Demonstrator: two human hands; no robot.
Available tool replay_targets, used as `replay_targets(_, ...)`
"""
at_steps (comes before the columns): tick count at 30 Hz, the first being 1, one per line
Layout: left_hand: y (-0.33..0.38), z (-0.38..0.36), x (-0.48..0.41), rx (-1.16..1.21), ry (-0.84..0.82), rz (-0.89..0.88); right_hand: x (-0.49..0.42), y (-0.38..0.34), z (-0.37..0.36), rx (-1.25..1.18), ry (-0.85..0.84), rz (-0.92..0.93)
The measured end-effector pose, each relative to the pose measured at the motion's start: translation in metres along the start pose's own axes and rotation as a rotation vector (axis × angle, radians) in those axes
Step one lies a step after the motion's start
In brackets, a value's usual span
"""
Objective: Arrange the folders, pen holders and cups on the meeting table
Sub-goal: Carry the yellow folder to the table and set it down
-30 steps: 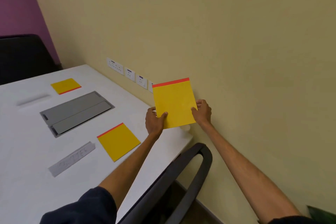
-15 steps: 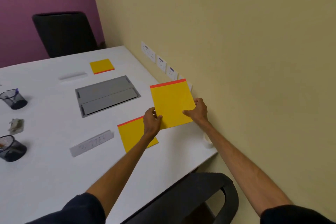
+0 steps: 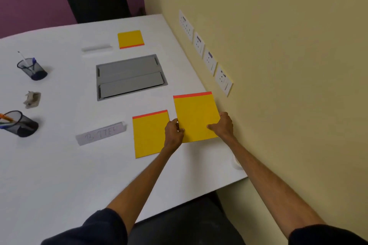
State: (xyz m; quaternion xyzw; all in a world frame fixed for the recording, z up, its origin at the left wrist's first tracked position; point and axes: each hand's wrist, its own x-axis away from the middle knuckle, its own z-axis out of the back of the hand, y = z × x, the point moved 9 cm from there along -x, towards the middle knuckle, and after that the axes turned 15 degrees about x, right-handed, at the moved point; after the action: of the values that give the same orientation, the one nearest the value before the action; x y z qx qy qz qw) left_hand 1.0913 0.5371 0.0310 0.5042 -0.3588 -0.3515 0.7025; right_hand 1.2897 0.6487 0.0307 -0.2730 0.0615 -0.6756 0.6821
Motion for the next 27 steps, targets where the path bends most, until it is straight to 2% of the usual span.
replay_targets(9, -0.060, -0.046, -0.032, -0.106, 0.045, 0.158, -0.057, 0.037, -0.053, 0.187, -0.104, 0.060)
replay_targets(17, -0.102, -0.072, -0.044, -0.178, 0.062, 0.304, -0.074, 0.054, -0.079, 0.384, -0.086, 0.133)
replay_targets(22, -0.104, -0.081, -0.047, -0.178, 0.094, 0.283, -0.076, 0.041, -0.087, 0.510, -0.041, 0.259)
replay_targets(27, -0.107, -0.087, -0.049, -0.271, 0.046, 0.245, -0.068, 0.028, -0.112, 0.490, -0.139, 0.454)
